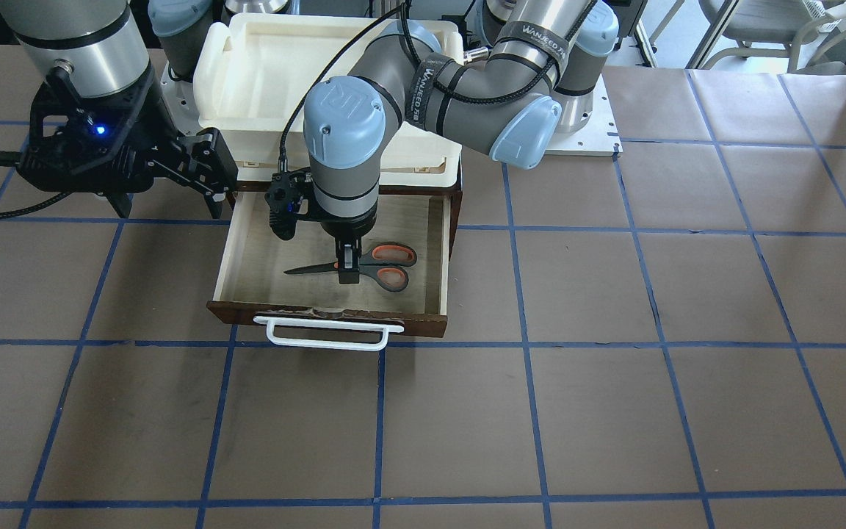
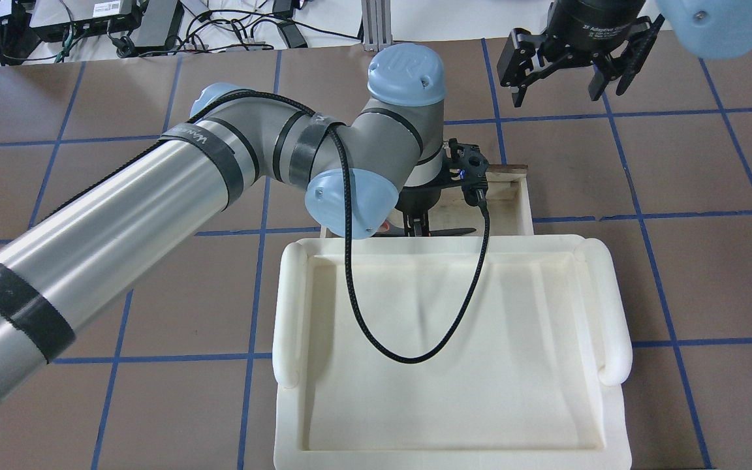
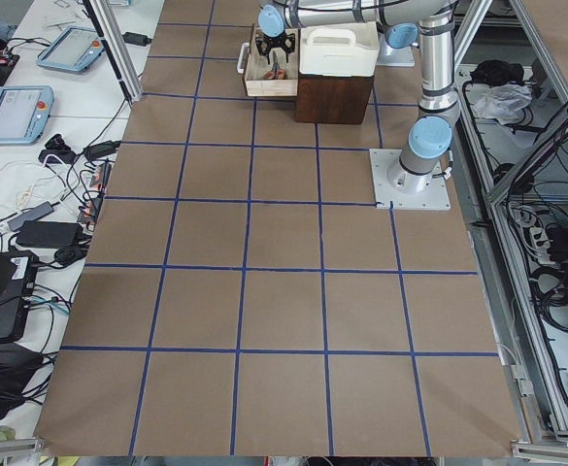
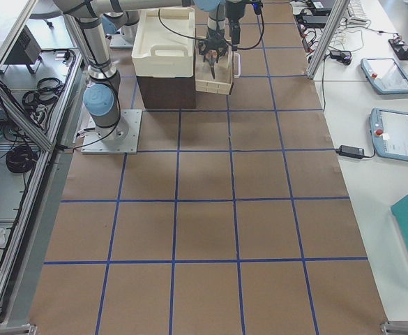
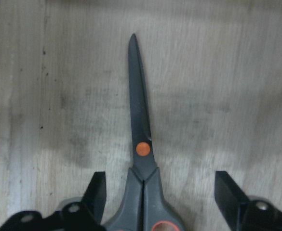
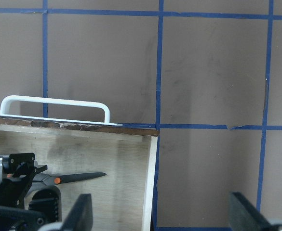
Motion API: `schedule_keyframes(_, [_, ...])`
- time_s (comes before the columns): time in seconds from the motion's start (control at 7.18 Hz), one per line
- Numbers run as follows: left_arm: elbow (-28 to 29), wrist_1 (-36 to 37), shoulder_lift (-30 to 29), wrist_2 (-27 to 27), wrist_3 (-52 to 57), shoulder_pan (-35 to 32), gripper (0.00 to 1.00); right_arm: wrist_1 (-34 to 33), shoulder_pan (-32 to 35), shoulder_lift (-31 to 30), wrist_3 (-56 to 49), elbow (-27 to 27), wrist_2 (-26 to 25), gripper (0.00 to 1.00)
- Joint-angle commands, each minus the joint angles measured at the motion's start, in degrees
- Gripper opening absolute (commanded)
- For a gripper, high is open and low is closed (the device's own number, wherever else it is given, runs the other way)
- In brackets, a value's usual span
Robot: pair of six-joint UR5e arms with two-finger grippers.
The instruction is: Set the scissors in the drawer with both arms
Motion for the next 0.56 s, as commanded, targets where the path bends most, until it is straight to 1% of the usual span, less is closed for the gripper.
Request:
schedule_keyframes(0.0, [0.9,-0.4,2.4,0.7,-0.1,0.1,1.0,0.0,0.0,0.0,0.0,0.0,-0.2,1.0])
schedule_keyframes(0.14, [1.3,-0.9,4.5,4.1,0.2,0.5,1.0,0.0,0.0,0.0,-0.1,0.0,-0.3,1.0])
schedule_keyframes(0.42, [2.2,-1.6,8.8,4.1,-3.6,2.0,1.0,0.0,0.0,0.0,0.0,0.4,-0.1,1.0])
